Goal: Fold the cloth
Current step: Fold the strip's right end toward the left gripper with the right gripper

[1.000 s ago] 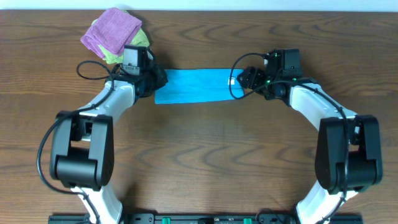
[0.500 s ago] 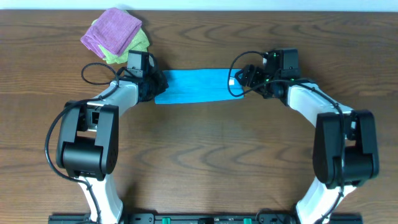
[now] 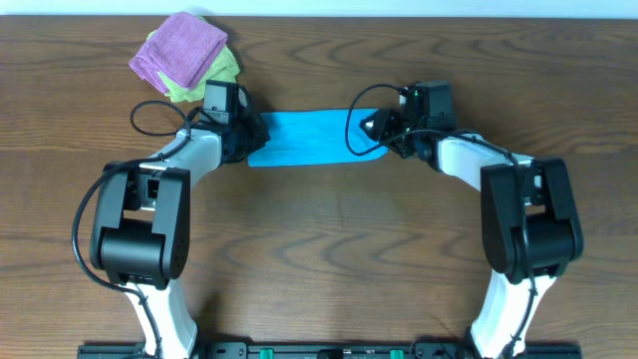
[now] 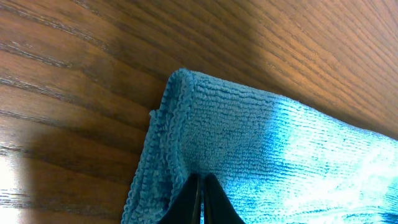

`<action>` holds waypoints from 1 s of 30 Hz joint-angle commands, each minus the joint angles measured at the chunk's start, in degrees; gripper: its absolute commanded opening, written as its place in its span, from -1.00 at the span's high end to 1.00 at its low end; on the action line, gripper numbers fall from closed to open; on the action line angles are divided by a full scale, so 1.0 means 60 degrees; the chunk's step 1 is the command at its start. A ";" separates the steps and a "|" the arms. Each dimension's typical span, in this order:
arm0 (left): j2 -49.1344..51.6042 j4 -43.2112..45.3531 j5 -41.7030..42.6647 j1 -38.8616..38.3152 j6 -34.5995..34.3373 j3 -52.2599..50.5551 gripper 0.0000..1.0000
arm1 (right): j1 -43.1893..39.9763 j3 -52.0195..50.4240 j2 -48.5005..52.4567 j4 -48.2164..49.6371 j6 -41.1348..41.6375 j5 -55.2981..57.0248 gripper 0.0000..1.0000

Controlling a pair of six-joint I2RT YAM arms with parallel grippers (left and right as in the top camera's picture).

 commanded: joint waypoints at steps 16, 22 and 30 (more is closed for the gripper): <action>0.0160 -0.0321 0.0157 -0.0033 0.0044 0.0135 0.88 | 0.0222 0.0007 -0.1024 0.0317 -0.0186 0.0040 0.97; 0.0160 -0.0317 0.0240 -0.0033 0.0015 0.0135 0.88 | 0.0787 0.0127 -0.1242 0.0251 -0.0171 0.0160 0.97; 0.0160 -0.0288 0.0397 -0.0033 -0.0015 0.0135 0.89 | 0.1956 0.0976 -0.1242 -0.0138 -0.0109 0.1264 0.97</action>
